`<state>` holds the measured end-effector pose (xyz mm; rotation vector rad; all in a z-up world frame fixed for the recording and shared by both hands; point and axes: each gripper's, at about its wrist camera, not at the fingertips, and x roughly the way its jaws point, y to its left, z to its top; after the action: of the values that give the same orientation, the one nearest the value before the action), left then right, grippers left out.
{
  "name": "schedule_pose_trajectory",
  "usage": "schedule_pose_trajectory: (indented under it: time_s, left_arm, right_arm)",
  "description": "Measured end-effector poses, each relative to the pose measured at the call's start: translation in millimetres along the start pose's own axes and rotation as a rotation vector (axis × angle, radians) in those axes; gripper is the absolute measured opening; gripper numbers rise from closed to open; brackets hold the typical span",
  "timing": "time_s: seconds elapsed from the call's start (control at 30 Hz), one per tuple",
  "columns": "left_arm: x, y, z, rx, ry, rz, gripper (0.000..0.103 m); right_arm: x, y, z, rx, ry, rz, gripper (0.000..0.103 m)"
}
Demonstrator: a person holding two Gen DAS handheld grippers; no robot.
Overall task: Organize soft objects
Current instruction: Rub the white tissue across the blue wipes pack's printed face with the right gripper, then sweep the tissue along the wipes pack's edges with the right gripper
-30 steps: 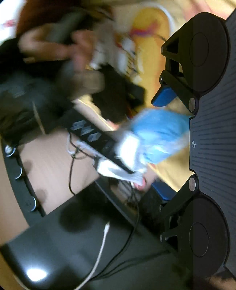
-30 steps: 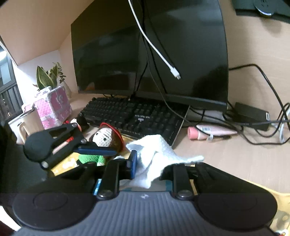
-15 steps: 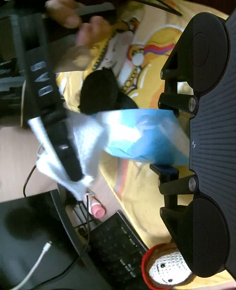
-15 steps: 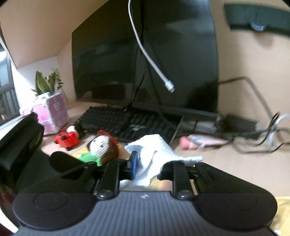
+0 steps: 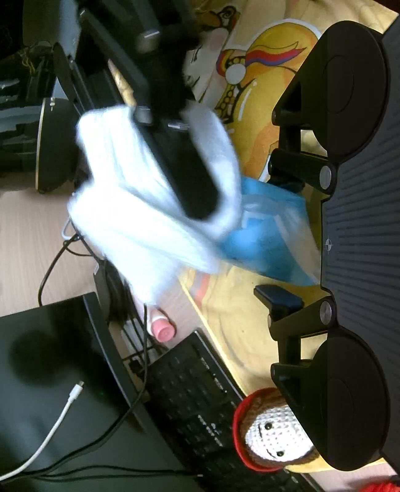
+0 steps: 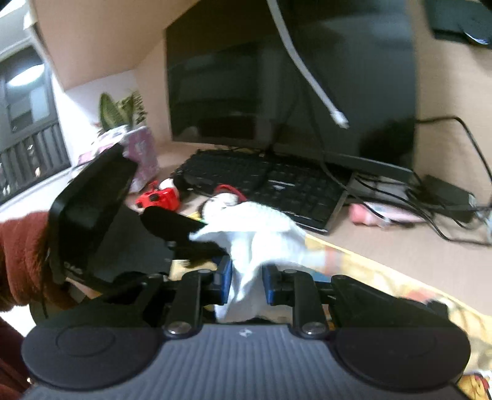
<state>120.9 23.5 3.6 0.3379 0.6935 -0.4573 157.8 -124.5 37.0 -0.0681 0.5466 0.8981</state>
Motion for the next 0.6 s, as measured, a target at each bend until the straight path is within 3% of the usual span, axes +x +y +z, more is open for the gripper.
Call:
schedule_pose_trajectory:
  time_s: [0.1, 0.23, 0.37, 0.47, 0.6]
  left_arm:
    - [1, 0, 1, -0.007, -0.001, -0.015, 0.07]
    - [4, -3, 2, 0.01, -0.011, -0.015, 0.078]
    - [7, -4, 2, 0.02, -0.014, -0.014, 0.081]
    - [6, -3, 3, 0.017, -0.017, -0.031, 0.082]
    - [-4, -2, 5, 0.013, -0.037, -0.066, 0.093]
  right_arm:
    - [-7, -14, -4, 0.017, 0.008, -0.07, 0.023]
    - [-15, -28, -11, 0.05, 0.032, -0.097, 0.027]
    - [-24, -37, -21, 0.063, 0.059, -0.135, 0.043]
    - [-34, -42, -25, 0.054, 0.064, -0.178, 0.048]
    - [-46, -50, -31, 0.028, 0.071, -0.267, 0.064]
